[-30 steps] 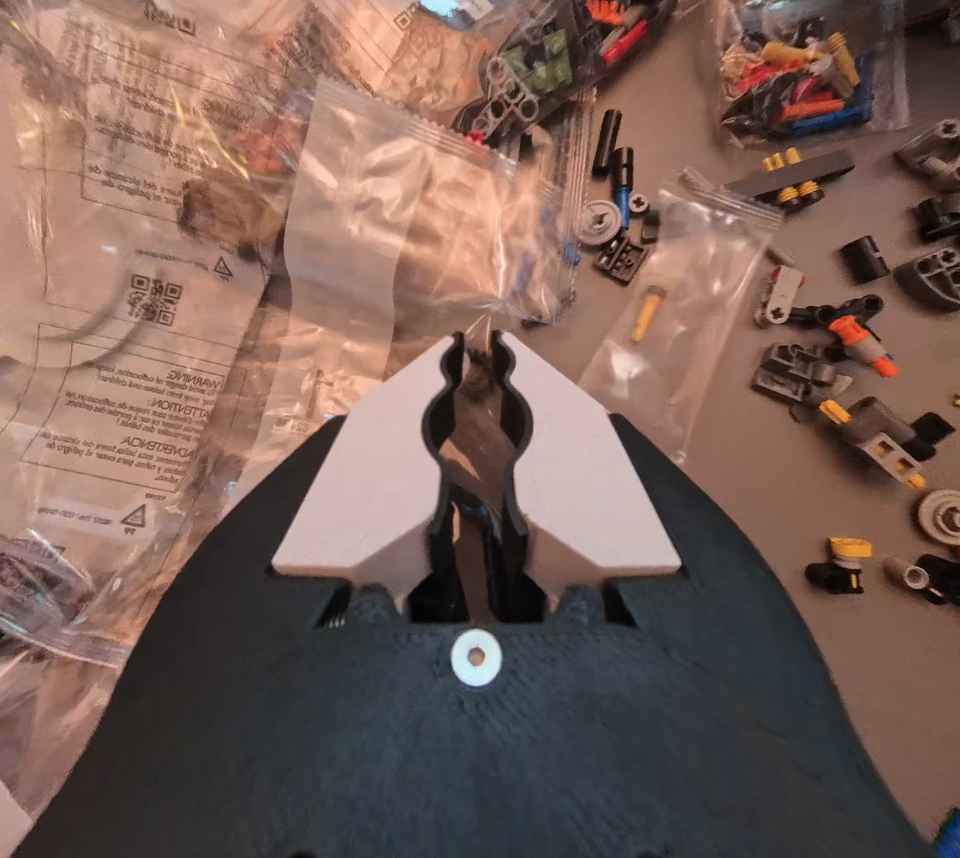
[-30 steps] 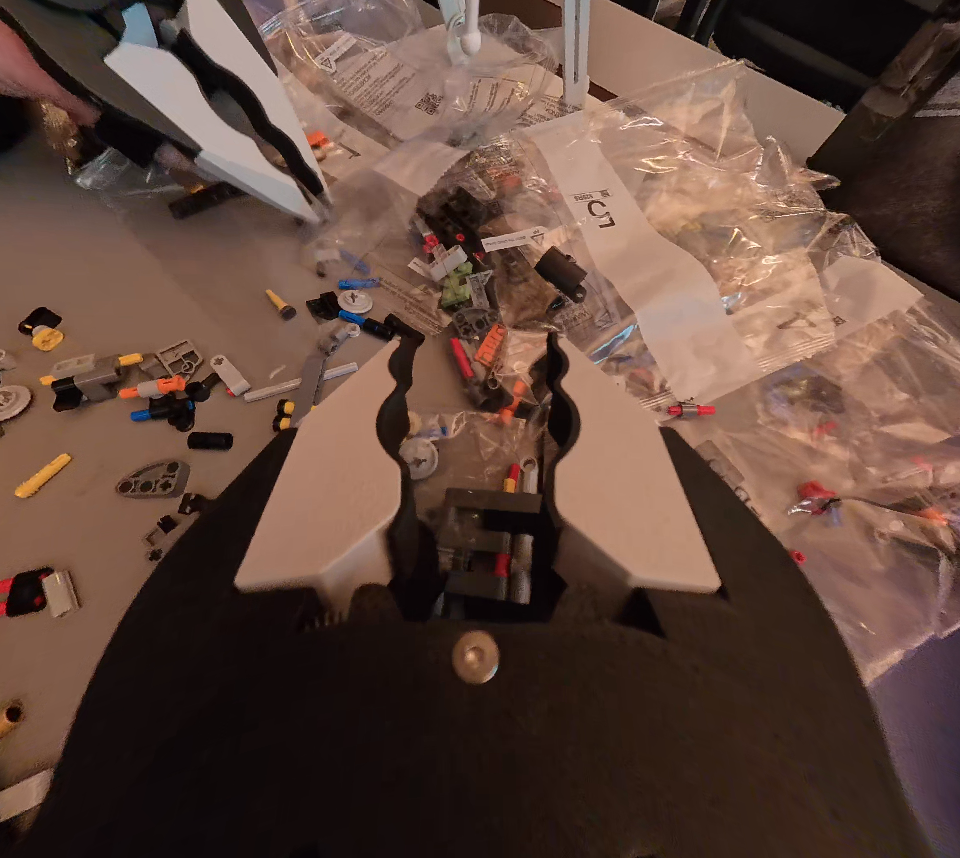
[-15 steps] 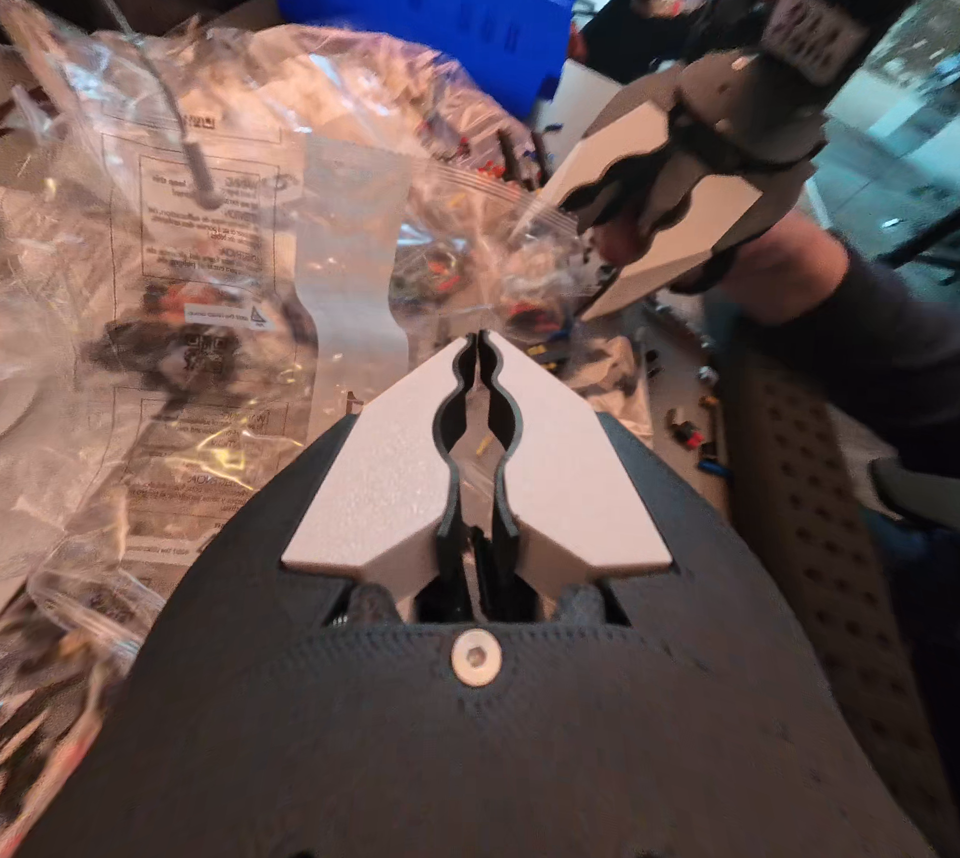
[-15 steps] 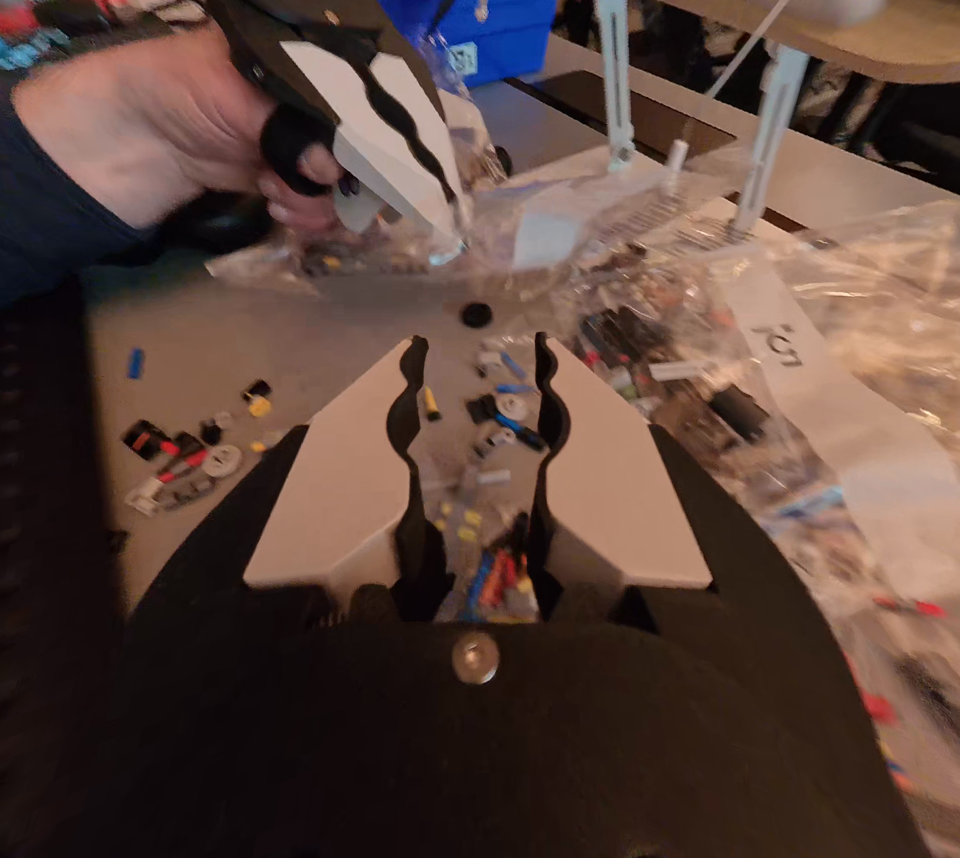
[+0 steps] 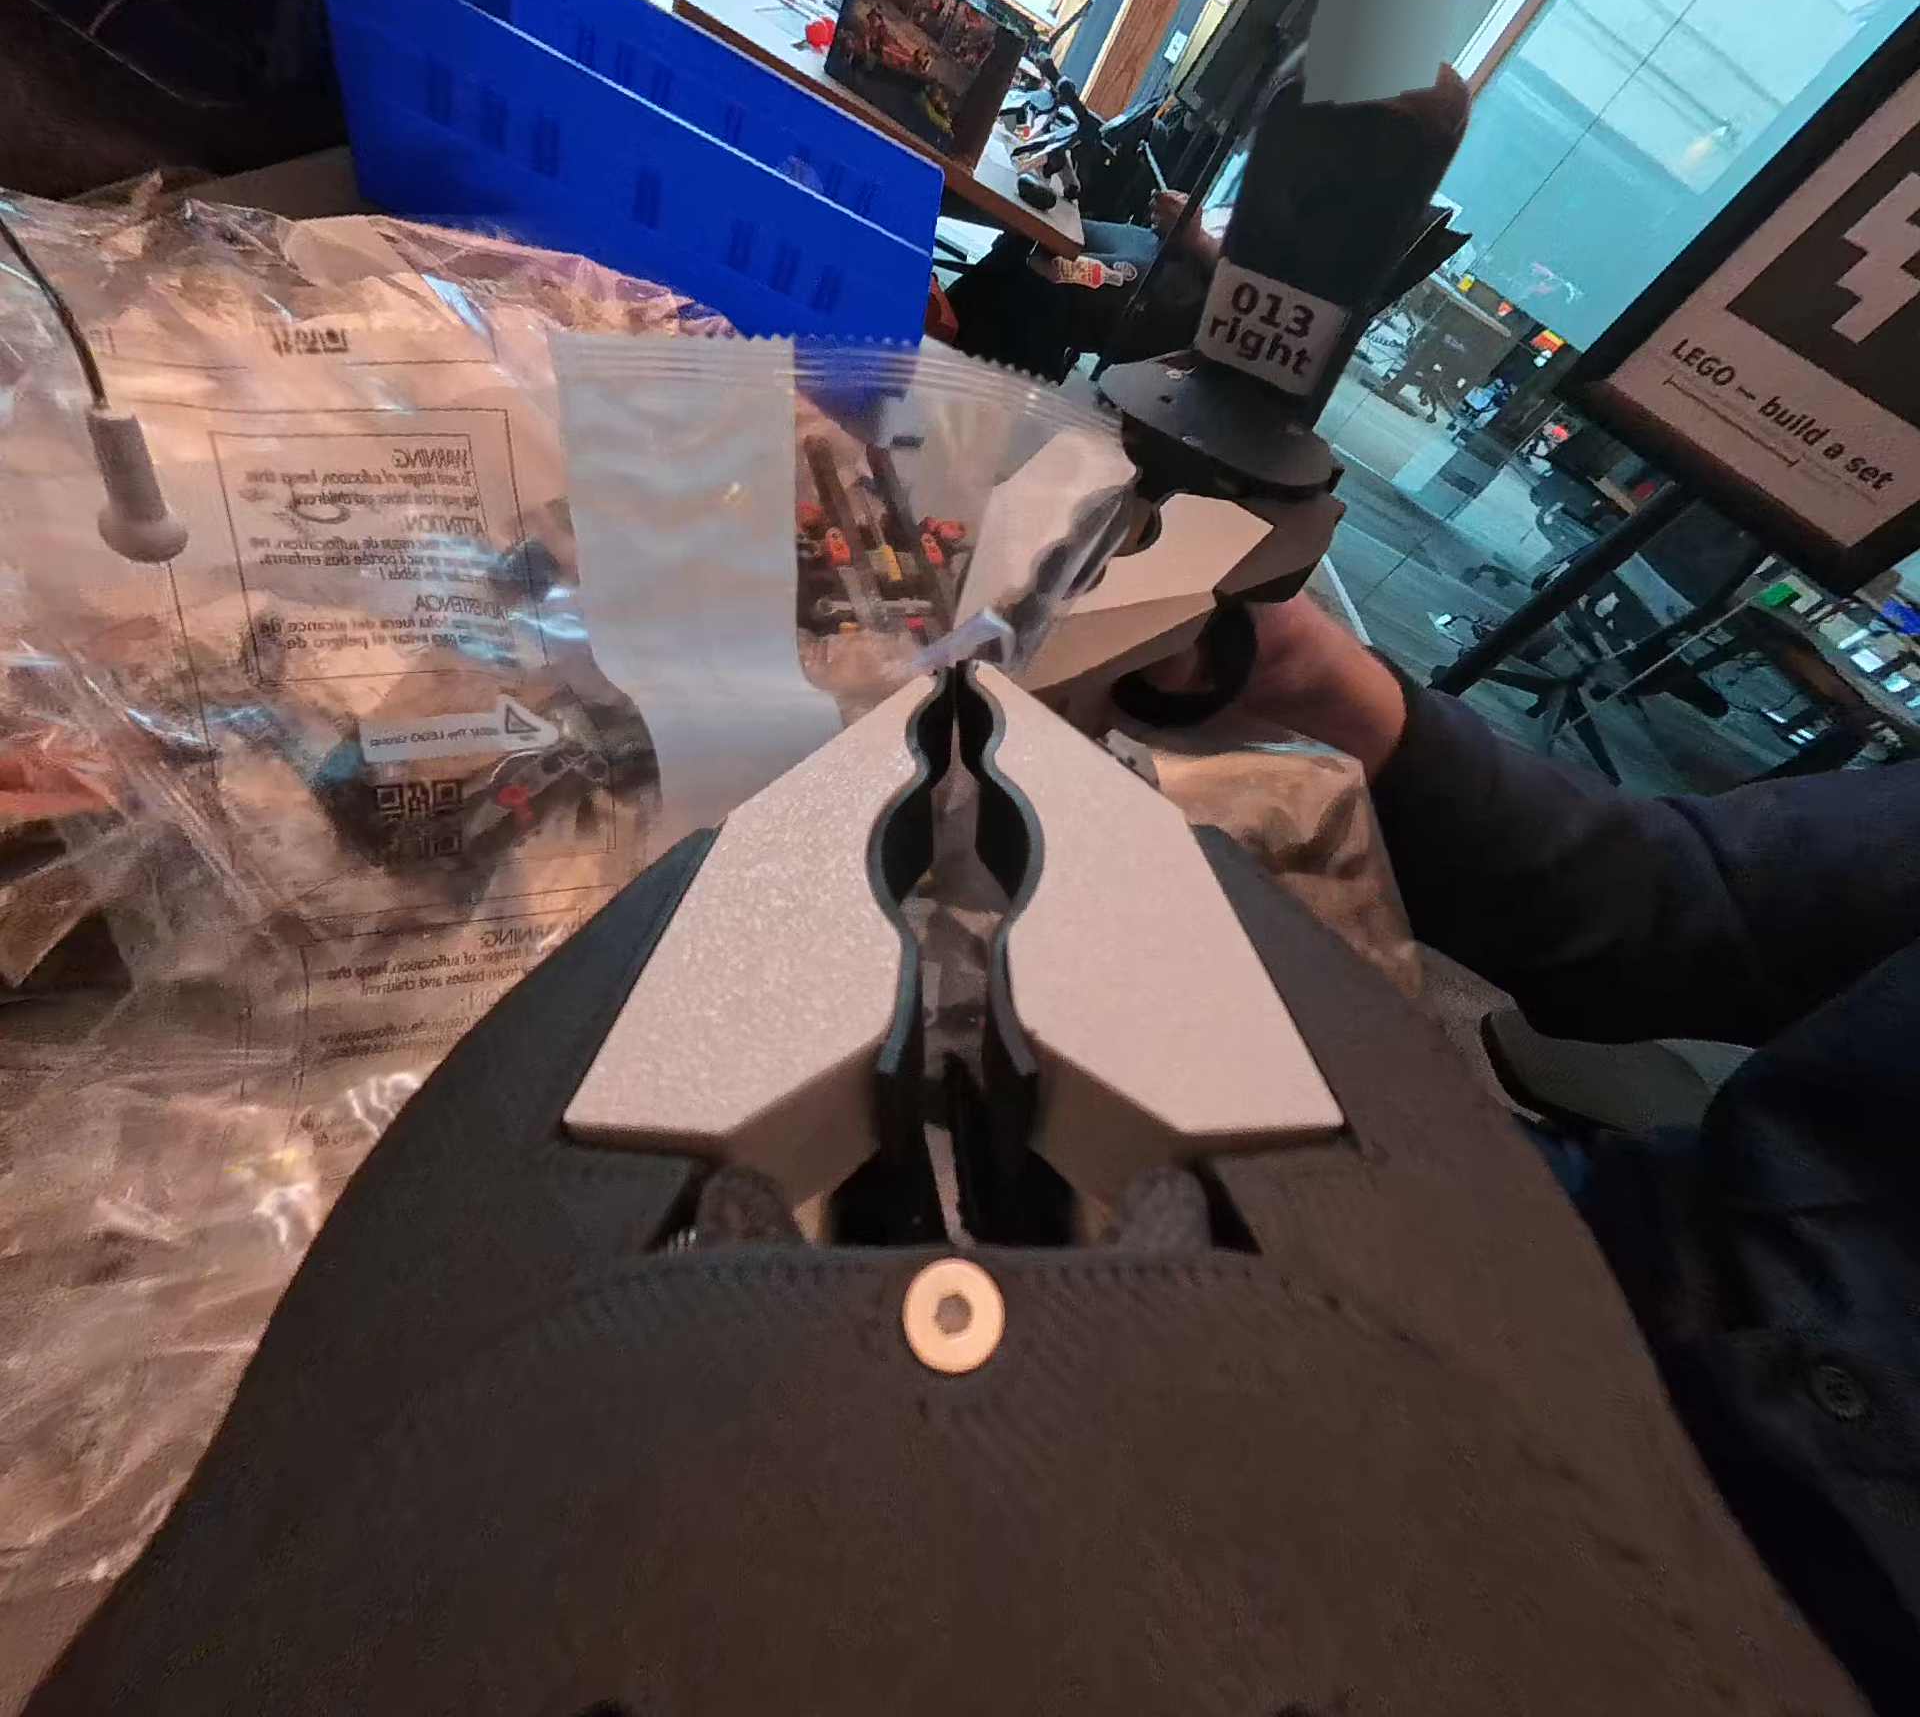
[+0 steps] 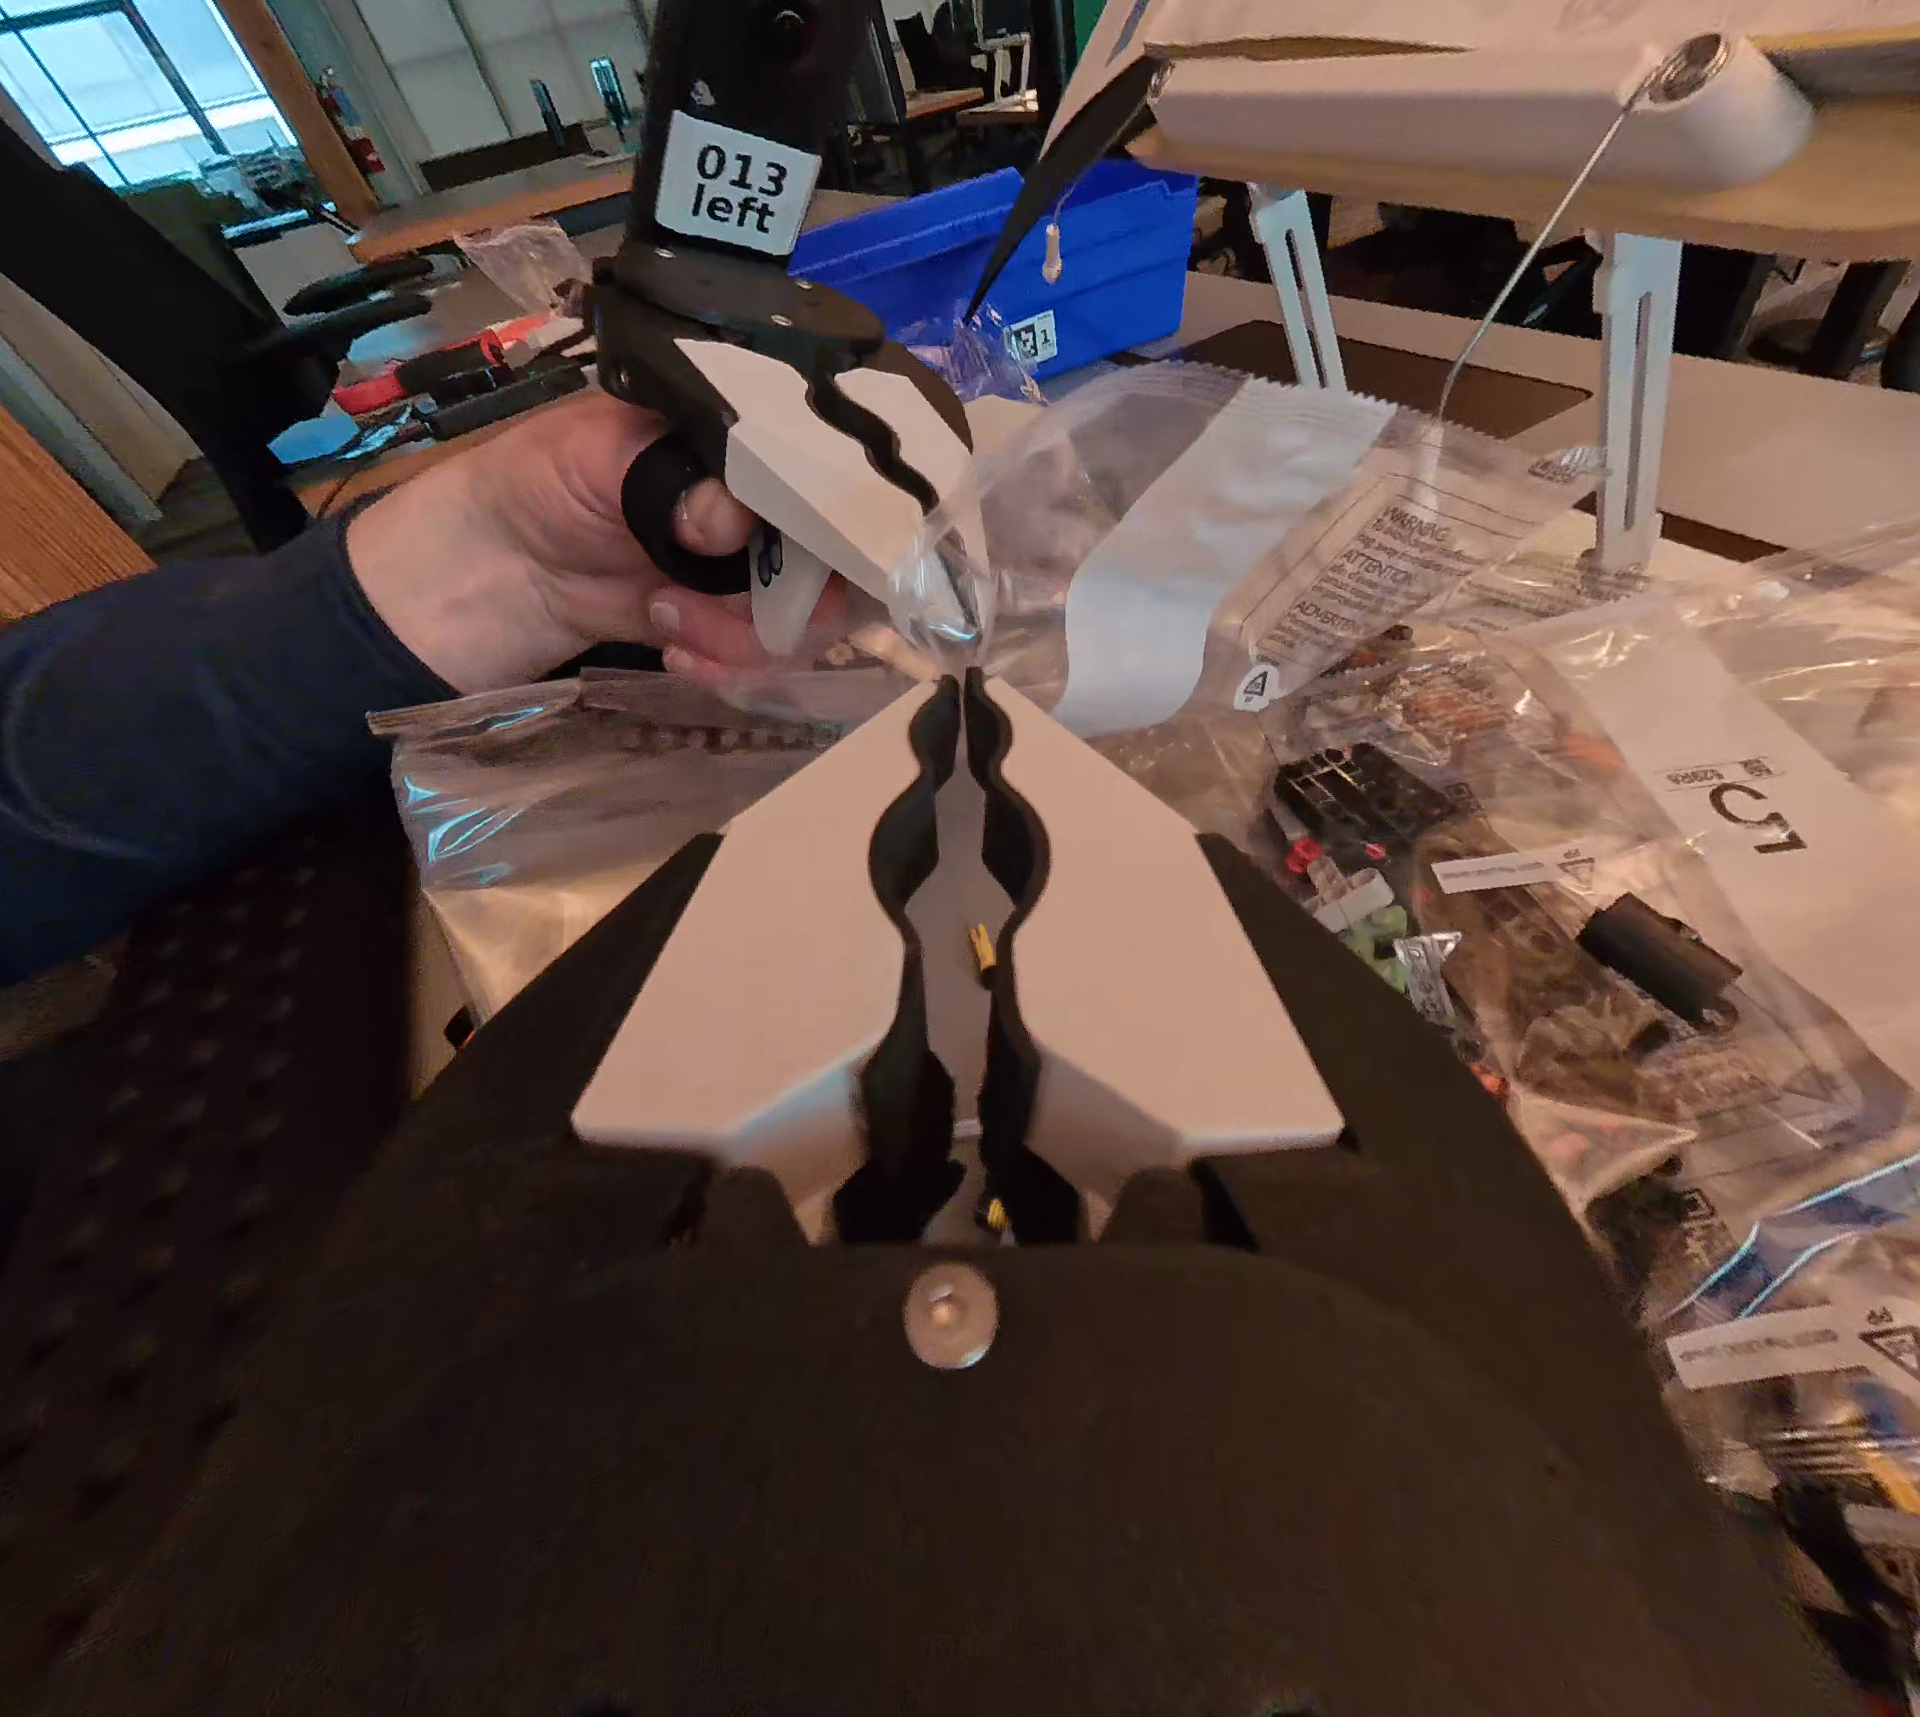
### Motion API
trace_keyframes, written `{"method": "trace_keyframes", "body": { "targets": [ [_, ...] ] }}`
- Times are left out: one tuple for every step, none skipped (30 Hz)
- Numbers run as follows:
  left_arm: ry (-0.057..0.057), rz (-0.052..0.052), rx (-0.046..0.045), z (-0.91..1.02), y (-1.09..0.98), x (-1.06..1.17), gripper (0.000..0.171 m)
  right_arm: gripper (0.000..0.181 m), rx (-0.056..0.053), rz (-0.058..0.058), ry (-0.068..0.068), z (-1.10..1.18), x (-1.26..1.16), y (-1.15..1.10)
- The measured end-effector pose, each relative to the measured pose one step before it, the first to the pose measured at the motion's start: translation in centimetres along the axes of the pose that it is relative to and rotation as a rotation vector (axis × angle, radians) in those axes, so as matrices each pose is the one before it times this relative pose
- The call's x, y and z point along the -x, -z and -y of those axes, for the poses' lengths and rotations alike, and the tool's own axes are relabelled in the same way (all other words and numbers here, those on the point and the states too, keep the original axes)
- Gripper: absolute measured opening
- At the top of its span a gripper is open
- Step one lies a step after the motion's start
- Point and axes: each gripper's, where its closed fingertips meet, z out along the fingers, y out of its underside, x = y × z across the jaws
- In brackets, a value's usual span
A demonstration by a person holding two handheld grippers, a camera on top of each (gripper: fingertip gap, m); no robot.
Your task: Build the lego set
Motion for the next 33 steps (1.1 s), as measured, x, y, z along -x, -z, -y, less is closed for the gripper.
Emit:
{"method": "trace_keyframes", "body": {
  "targets": [
    [0.0011, -0.0050, -0.00211, 0.061, 0.055, -0.121, 0.000, 0.000, -0.0063, 0.0096, -0.0011, 0.108, 0.111, 0.128],
    [-0.0047, 0.0087, 0.00309, -0.038, -0.003, 0.107, 0.000, 0.000, -0.0055, 0.0113, -0.0014, 0.106, 0.138, 0.155],
    [-0.0025, 0.0016, 0.00024, -0.015, -0.035, 0.022, 0.000, 0.000, 0.0014, -0.0029, 0.0044, 0.004, -0.021, 0.142],
    [0.0044, -0.0071, -0.00018, -0.030, -0.052, -0.081, 0.000, 0.000, 0.0026, -0.0048, 0.0074, -0.015, 0.003, 0.070],
    [-0.0005, -0.0036, -0.00032, -0.017, -0.020, -0.030, 0.000, 0.000, 0.0022, 0.0028, -0.0008, -0.048, 0.094, 0.001],
    [-0.0014, -0.0049, 0.00268, -0.061, 0.037, -0.052, 0.000, 0.000, -0.0004, 0.0057, -0.0045, -0.031, 0.082, 0.009],
    [-0.0008, -0.0048, 0.00245, -0.045, 0.051, -0.069, 0.000, 0.000, -0.0036, 0.0022, 0.0011, 0.065, 0.047, 0.052],
    [-0.0015, -0.0038, -0.00354, 0.075, 0.069, -0.063, 0.000, 0.000, -0.0048, 0.0049, 0.0053, 0.122, 0.115, 0.046],
    [0.0002, -0.0057, -0.00311, 0.089, 0.047, -0.121, 0.000, 0.000, -0.0048, 0.0081, 0.0014, 0.099, 0.114, 0.022],
    [-0.0031, -0.0046, -0.00012, 0.035, 0.027, -0.123, 0.000, 0.000, -0.0078, 0.0073, -0.0068, 0.094, 0.053, 0.053],
    [-0.0011, -0.0049, -0.00083, 0.018, 0.038, -0.099, 0.000, 0.000, -0.0093, 0.0089, -0.0097, 0.089, 0.081, 0.039],
    [0.0053, -0.0109, -0.00398, 0.022, 0.042, -0.115, 0.000, 0.000, -0.0082, 0.0088, -0.0053, 0.080, 0.094, 0.014],
    [0.0086, -0.0160, -0.00615, 0.031, 0.050, -0.110, 0.000, 0.000, -0.0077, 0.0070, -0.0029, 0.087, 0.087, 0.013],
    [0.0086, -0.0147, -0.00374, -0.035, 0.048, -0.056, 0.000, 0.000, -0.0062, 0.0096, -0.0063, 0.031, 0.092, -0.014],
    [0.0069, -0.0118, -0.00005, -0.102, 0.050, -0.025, 0.000, 0.000, -0.0028, 0.0098, -0.0082, -0.027, 0.077, -0.023],
    [0.0047, -0.0099, 0.00054, -0.093, 0.041, -0.042, 0.000, 0.000, -0.0025, 0.0021, -0.0020, 0.011, 0.005, 0.008],
    [0.0014, -0.0055, -0.00148, -0.018, 0.024, -0.020, 0.000, 0.000, -0.0075, -0.0005, 0.0037, 0.116, 0.025, 0.043],
    [-0.0010, -0.0042, -0.00314, 0.059, 0.035, -0.071, 0.000, 0.000, -0.0099, 0.0046, -0.0006, 0.141, 0.071, 0.052],
    [-0.0029, -0.0059, -0.00008, 0.033, 0.001, -0.151, 0.000, 0.000, -0.0083, 0.0083, -0.0069, 0.100, 0.071, 0.056],
    [-0.0034, -0.0024, 0.00212, 0.011, -0.017, -0.135, 0.000, 0.000, -0.0053, 0.0038, -0.0073, 0.063, 0.002, 0.066],
    [-0.0036, 0.0040, 0.00183, 0.008, -0.025, -0.016, 0.000, 0.000, -0.0037, 0.0004, -0.0015, 0.065, -0.018, 0.073],
    [-0.0013, 0.0005, -0.00072, 0.031, -0.014, -0.032, 0.000, 0.000, -0.0044, 0.0014, -0.0006, 0.064, -0.001, 0.068],
    [0.0028, -0.0033, -0.00153, 0.013, 0.012, -0.033, 0.000, 0.000, -0.0065, 0.0032, -0.0061, 0.077, 0.006, 0.069],
    [0.0036, -0.0020, -0.00442, 0.031, 0.059, 0.042, 0.000, 0.000, -0.0078, 0.0019, -0.0086, 0.089, -0.051, 0.088],
    [0.0061, -0.0049, -0.00828, 0.086, 0.096, 0.022, 0.000, 0.000, -0.0037, -0.0043, -0.0029, 0.067, -0.106, 0.101],
    [0.0053, -0.0036, -0.00843, 0.093, 0.128, 0.039, 0.000, 0.000, -0.0019, -0.0044, 0.0057, 0.068, -0.068, 0.109],
    [0.0011, 0.0036, -0.00604, 0.082, 0.155, 0.123, 0.000, 0.000, -0.0074, 0.0017, 0.0031, 0.136, 0.031, 0.111],
    [0.0005, 0.0051, -0.00524, 0.097, 0.198, 0.119, 0.000, 0.000, -0.0114, 0.0020, -0.0041, 0.186, -0.012, 0.117],
    [-0.0020, 0.0040, -0.00370, 0.074, 0.199, 0.074, 0.000, 0.000, -0.0079, -0.0030, -0.0048, 0.125, -0.101, 0.130],
    [-0.0038, 0.0061, -0.00208, 0.047, 0.154, 0.095, 0.000, 0.000, -0.0021, -0.0037, -0.0023, 0.051, -0.111, 0.110],
    [-0.0026, 0.0029, -0.00086, 0.025, 0.081, 0.038, 0.000, 0.000, -0.0006, -0.0041, -0.0007, 0.011, -0.099, 0.073],
    [-0.0026, 0.0041, 0.00130, -0.001, 0.046, 0.051, 0.000, 0.000, 0.0022, -0.0064, 0.0009, -0.028, -0.107, 0.035],
    [-0.0041, 0.0083, 0.00063, 0.012, 0.016, 0.101, 0.000, 0.000, 0.0095, -0.0133, 0.0050, -0.127, -0.199, 0.070]
  ]
}}
